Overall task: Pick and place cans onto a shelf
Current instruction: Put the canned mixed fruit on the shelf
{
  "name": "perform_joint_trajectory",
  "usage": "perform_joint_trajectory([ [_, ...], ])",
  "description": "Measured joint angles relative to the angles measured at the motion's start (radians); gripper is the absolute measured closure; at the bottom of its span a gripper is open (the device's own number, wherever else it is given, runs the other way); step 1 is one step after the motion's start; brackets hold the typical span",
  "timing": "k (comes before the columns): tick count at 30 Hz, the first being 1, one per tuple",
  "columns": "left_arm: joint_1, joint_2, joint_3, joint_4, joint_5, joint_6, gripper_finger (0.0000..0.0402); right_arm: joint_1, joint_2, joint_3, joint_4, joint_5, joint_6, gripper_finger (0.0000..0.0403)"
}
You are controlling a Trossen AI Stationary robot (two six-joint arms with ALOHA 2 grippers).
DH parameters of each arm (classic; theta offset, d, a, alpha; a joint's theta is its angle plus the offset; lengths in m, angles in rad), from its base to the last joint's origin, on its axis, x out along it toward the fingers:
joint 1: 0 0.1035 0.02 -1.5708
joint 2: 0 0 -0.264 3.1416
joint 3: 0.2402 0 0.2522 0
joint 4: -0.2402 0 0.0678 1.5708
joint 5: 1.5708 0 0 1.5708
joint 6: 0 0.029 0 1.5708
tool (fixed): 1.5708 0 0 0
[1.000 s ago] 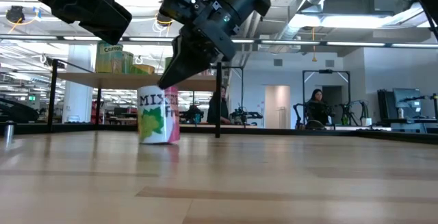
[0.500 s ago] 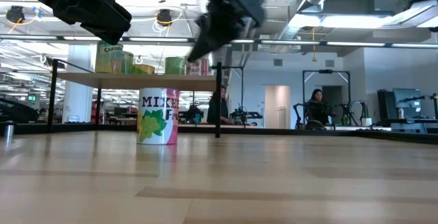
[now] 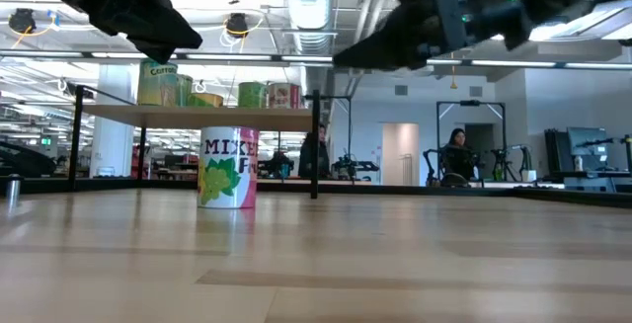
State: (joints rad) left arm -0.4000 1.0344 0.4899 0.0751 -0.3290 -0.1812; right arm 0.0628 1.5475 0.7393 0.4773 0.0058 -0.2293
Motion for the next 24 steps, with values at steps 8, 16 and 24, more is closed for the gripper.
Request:
perform_joint_trajectory([
  [8,0.000,0.012,0.091,-0.142,-0.068,-0.061,0.0401,-0.069,-0.149,-0.234,0.312,0.013,0.024,0.0389],
  [16,0.007,0.209,0.284,-0.372,-0.102,-0.116,0.0387,-0.070,-0.195,-0.274,0.313,0.051,0.030,0.0392],
  [24,0.057,0.452,0.510,-0.597,-0.103,-0.148,0.0323,-0.071,-0.192,-0.274,0.308,0.052,0.030,0.0389],
])
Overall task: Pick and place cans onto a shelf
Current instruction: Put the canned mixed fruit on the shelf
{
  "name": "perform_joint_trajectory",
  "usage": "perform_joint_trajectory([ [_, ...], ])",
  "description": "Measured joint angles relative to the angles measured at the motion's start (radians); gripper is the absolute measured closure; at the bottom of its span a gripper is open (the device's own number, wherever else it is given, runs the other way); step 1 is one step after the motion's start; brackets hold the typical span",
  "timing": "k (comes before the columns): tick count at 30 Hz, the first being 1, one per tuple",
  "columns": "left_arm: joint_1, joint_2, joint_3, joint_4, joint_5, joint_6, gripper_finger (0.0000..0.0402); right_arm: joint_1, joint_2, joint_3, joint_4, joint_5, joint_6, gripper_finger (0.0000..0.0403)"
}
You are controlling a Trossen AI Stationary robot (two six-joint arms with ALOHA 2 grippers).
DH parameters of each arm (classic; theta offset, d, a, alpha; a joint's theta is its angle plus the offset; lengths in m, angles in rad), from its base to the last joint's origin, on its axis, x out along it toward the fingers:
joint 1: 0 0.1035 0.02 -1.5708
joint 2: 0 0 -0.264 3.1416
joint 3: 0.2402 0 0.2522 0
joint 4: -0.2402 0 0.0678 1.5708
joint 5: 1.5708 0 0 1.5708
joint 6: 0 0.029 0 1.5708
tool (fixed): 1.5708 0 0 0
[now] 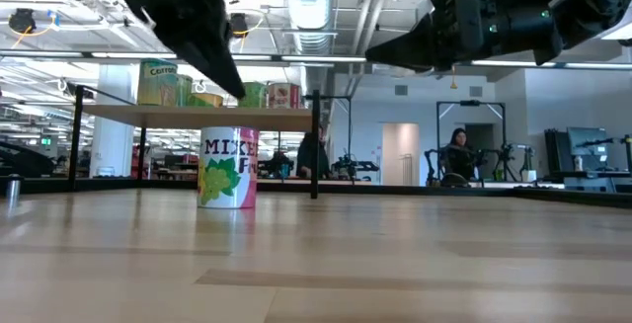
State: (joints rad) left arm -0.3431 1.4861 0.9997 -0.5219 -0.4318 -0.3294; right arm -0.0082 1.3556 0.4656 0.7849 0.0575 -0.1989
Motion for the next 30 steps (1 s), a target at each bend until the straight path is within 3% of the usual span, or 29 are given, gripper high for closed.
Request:
perform_joint_trajectory([
  [5,0.032,0.125,0.091,-0.096,0.003,0.006,0.0293,0.000,0.000,0.000,-0.004,0.000,0.000,0.0393],
  [10,0.054,0.177,0.111,-0.128,-0.007,0.006,0.0289,0.000,0.000,0.000,-0.005,0.000,0.000,0.0388],
  [14,0.071,0.185,0.109,-0.156,-0.007,0.004,0.0314,0.000,0.001,0.000,-0.006,0.000,0.000,0.0390],
  [20,0.086,0.186,0.109,-0.150,0.000,0.038,0.0392,0.000,0.001,0.000,-0.006,0.000,-0.001,0.0392],
  [25,0.086,0.173,0.130,-0.200,0.001,0.061,0.0397,0.000,0.001,0.000,-0.005,0.000,-0.001,0.0389],
  [30,0.115,0.095,0.278,-0.381,-0.038,0.063,0.0399,0.000,0.001,0.000,-0.004,0.000,-0.003,0.0391],
])
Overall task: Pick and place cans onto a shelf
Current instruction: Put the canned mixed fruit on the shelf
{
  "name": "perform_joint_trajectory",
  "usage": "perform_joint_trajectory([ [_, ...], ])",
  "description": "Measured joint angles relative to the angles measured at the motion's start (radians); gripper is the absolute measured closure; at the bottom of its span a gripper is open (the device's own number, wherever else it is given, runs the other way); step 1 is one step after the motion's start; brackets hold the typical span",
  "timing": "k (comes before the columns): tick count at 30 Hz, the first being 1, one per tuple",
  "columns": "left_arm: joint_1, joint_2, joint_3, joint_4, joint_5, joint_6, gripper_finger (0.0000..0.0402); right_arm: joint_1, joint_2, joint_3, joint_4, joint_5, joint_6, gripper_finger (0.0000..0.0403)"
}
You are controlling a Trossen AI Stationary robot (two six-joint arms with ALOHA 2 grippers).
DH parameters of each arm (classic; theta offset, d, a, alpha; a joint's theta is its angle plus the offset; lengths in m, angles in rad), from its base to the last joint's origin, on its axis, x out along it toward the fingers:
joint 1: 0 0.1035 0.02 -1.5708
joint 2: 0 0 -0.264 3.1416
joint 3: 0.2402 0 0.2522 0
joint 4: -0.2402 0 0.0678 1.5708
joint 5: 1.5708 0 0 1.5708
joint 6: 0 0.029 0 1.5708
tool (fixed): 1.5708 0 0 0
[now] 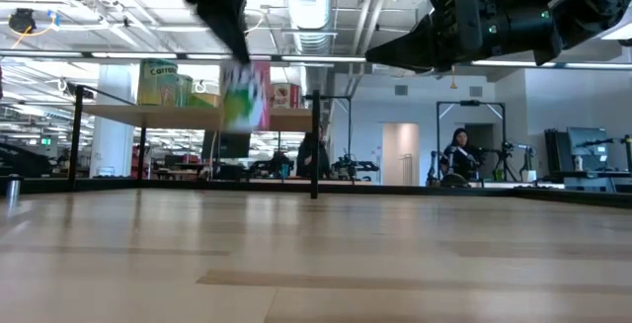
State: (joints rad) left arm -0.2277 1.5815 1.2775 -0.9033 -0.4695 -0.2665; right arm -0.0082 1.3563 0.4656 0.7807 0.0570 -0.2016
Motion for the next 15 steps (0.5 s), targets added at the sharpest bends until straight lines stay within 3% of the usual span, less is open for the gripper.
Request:
perform_joint_trajectory([
  [5,0.113,-0.085,0.176,-0.170,-0.016,-0.006,0.0401,0.000,0.000,0.000,0.000,0.000,0.003,0.0390],
  [8,0.211,-0.107,0.241,-0.190,-0.009,0.036,0.0401,0.000,0.000,0.000,0.003,0.000,0.008,0.0390],
  [15,0.436,-0.108,0.285,-0.185,0.077,0.133,0.0401,0.000,0.000,0.000,0.007,-0.002,0.010,0.0390],
])
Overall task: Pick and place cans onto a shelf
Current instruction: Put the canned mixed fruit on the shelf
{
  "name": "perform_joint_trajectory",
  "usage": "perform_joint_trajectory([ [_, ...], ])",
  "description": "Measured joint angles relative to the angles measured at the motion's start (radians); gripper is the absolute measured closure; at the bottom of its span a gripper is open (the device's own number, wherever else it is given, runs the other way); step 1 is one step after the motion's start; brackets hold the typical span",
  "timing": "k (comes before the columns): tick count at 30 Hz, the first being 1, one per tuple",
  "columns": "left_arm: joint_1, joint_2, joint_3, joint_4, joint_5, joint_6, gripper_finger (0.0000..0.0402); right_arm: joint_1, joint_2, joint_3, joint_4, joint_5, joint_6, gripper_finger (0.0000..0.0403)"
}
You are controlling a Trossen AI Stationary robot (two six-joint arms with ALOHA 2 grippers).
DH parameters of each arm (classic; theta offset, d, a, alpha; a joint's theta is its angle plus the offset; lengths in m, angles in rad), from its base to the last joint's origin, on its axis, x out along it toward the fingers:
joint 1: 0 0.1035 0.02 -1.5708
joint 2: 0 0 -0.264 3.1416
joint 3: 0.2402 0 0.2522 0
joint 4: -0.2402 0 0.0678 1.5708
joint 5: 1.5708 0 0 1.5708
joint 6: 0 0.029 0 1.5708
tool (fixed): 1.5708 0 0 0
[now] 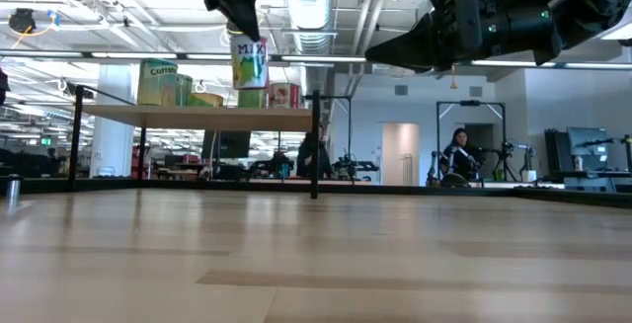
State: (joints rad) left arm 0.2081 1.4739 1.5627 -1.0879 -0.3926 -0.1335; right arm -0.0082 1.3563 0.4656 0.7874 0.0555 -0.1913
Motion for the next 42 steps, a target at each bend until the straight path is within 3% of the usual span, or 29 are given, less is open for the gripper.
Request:
perform_joint_trajectory([
  [16,0.307,0.003,0.000,0.032,0.235,0.088,0.0401,0.000,0.000,0.000,0.002,-0.001,0.000,0.0388],
  [28,0.340,0.087,0.000,0.053,0.268,0.123,0.0400,0.002,0.000,0.001,0.010,-0.003,0.000,0.0388],
  [42,0.339,0.091,0.000,0.060,0.230,0.124,0.0364,0.002,0.000,0.001,0.009,-0.003,0.000,0.0389],
])
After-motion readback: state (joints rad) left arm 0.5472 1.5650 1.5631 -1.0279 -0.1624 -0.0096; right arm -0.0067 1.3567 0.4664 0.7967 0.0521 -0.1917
